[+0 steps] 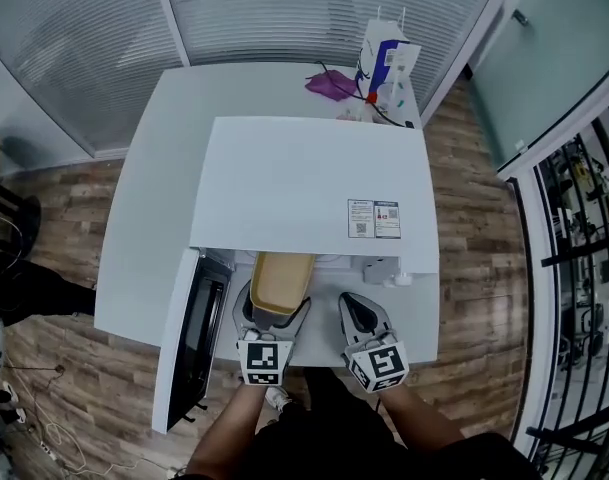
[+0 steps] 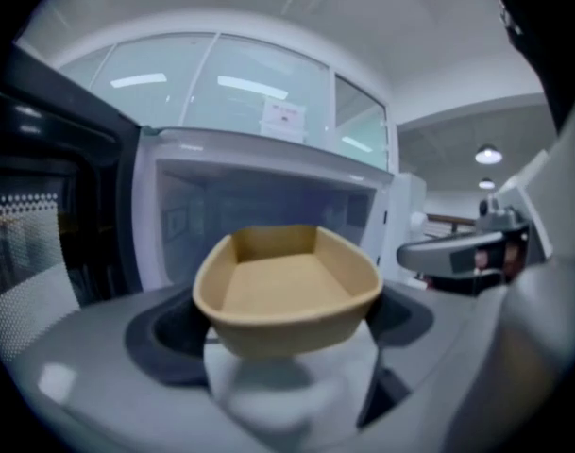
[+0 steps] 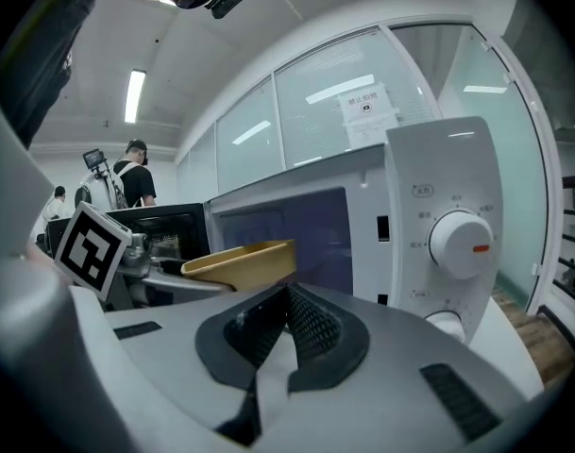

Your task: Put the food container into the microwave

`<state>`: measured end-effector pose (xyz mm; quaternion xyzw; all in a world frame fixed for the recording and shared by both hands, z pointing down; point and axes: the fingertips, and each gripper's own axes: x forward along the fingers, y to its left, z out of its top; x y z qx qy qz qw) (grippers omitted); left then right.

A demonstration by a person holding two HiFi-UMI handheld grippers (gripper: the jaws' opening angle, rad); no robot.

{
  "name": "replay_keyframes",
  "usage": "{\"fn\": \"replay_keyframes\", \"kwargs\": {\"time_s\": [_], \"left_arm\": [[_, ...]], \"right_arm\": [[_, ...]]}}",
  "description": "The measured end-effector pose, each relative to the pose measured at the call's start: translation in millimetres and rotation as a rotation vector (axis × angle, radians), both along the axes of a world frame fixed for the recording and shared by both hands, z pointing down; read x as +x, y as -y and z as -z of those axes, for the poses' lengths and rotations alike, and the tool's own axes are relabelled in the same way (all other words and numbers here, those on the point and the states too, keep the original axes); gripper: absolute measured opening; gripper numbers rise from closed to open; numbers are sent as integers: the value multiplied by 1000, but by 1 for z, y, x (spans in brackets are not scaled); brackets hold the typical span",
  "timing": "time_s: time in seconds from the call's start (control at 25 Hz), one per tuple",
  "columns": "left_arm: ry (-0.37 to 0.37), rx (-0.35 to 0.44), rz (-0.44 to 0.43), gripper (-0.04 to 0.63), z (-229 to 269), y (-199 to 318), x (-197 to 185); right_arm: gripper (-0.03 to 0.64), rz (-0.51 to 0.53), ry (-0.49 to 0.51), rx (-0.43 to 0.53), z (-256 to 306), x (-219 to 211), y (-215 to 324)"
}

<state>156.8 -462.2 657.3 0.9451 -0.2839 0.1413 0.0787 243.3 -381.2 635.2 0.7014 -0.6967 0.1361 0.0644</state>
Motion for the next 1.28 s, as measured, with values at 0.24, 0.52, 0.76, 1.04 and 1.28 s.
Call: {"fn": "replay_keyframes", "kwargs": {"time_s": [0.24,0.52,0.76,1.04,1.28], "left_arm": [[33,-2,22,494,-13,18,15],[61,14,74,494,-25,45,33],[78,32,101,494,-28,64,46],[100,35,113,495,-38,76,60],[140,0,142,542,-51,85,60]], "right_arm": [[6,-13,15,-14,-10,12,9],[6,12,26,-31,-25,16,18],[6,43,-26,-31,-29,13,21],[6,42,-28,-44,-34,19,17],[6,37,-19,-44,-35,18,14]]}}
